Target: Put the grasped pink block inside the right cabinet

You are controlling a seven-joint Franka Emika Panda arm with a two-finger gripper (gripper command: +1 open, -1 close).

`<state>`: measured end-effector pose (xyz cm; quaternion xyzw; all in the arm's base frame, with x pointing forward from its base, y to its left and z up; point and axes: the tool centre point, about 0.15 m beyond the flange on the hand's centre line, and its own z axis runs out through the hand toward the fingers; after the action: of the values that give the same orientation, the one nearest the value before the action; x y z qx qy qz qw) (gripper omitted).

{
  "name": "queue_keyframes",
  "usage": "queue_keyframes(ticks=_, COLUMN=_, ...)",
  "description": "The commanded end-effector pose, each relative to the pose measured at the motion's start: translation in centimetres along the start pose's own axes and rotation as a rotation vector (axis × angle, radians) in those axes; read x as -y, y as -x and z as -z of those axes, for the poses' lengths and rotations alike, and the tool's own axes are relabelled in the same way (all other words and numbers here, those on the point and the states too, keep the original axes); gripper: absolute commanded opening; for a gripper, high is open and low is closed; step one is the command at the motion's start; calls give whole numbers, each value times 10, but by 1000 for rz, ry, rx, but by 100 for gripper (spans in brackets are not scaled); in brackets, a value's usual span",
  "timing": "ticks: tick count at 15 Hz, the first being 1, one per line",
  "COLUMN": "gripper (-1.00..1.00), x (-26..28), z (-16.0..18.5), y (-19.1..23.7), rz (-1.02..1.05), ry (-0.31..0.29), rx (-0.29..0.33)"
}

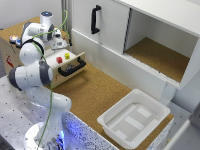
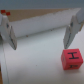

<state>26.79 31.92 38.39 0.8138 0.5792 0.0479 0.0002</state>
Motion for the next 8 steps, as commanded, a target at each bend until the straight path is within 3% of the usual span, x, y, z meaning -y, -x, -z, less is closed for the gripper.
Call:
queue_keyframes(ticks=1, gripper=100, x=-34, z=-46, y=-6, rz=37, ry=11, rx=40)
queue_keyframes(ticks=8, gripper=100, x=-71, z=-63, y=0, rz=-16, ry=-8, rx=-16)
